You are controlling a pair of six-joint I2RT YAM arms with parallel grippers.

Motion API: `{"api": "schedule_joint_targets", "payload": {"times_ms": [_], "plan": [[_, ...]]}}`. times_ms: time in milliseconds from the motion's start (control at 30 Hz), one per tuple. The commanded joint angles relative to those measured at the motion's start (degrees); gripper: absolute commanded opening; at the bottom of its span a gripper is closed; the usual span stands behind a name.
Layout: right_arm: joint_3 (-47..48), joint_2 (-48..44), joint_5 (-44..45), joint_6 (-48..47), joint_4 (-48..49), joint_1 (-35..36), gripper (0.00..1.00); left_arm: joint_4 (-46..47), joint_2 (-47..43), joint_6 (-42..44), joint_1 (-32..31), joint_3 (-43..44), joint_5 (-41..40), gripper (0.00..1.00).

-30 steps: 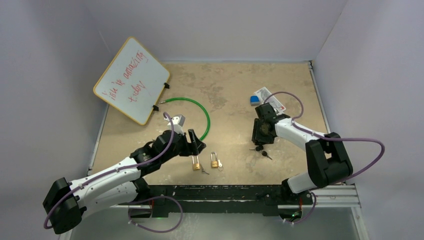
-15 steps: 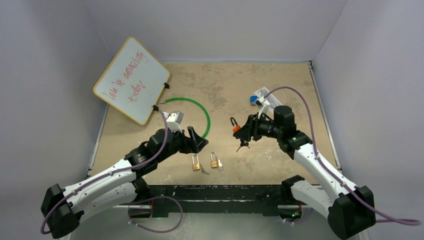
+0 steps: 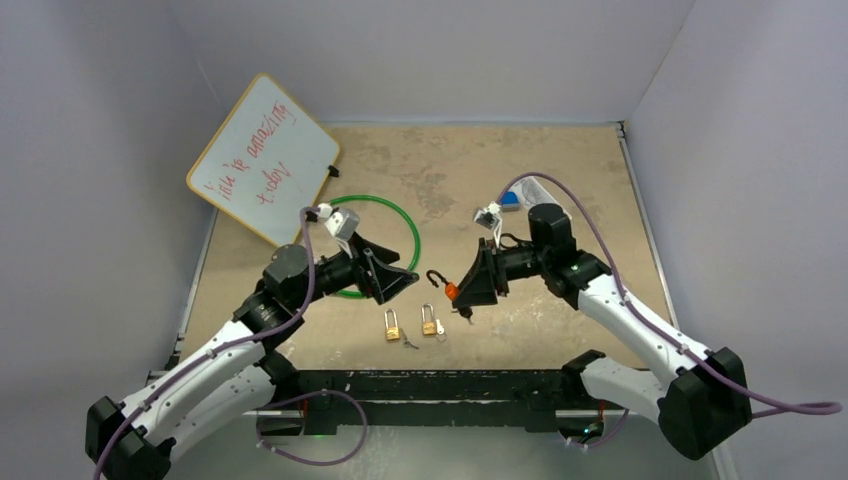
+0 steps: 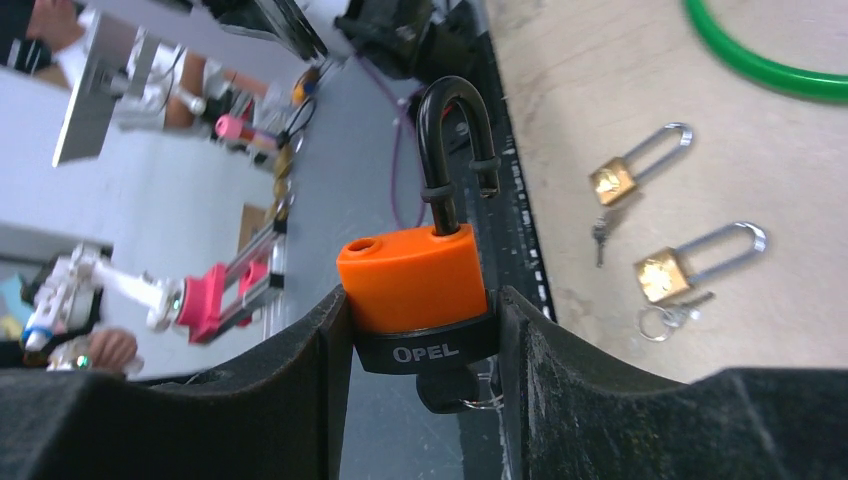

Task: Lock with the key
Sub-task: Pick up the lock from the center of the board.

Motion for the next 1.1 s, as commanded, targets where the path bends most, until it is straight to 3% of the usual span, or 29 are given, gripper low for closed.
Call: {"api": "schedule_joint_targets", "payload": {"times_ms": [0, 200, 500, 867, 967, 1067], "plan": [[5.28, 0.66, -3.87, -2.7, -1.7, 5.32, 0.0, 8.27, 4.66, 5.22, 0.16, 4.71, 16.72, 0.78], [4.71, 1.11, -3.43, -0.11, 1.03, 5.73, 0.0, 7.32, 9.0, 5.7, 0.17, 6.98, 26.79, 0.67], [4.7, 1.13, -4.21, -0.11, 1.7, 5.77, 0.0, 7.51, 12.82, 5.84, 0.14, 8.41, 30.76, 0.46], [4.61, 1.76, -3.52, -0.27, 2.24, 5.73, 0.0, 6.63, 13.66, 5.73, 0.16, 8.82, 29.53, 0.04], [4.74, 1.46, -2.86, -0.29, 2.01, 5.83, 0.0, 6.34, 14.93, 4.96, 0.16, 9.06, 29.32, 0.01], [4.92, 1.24, -1.78, -0.24, 1.85, 5.83, 0.0, 6.1, 16.19, 4.34, 0.01, 9.35, 29.32, 0.05]]}}
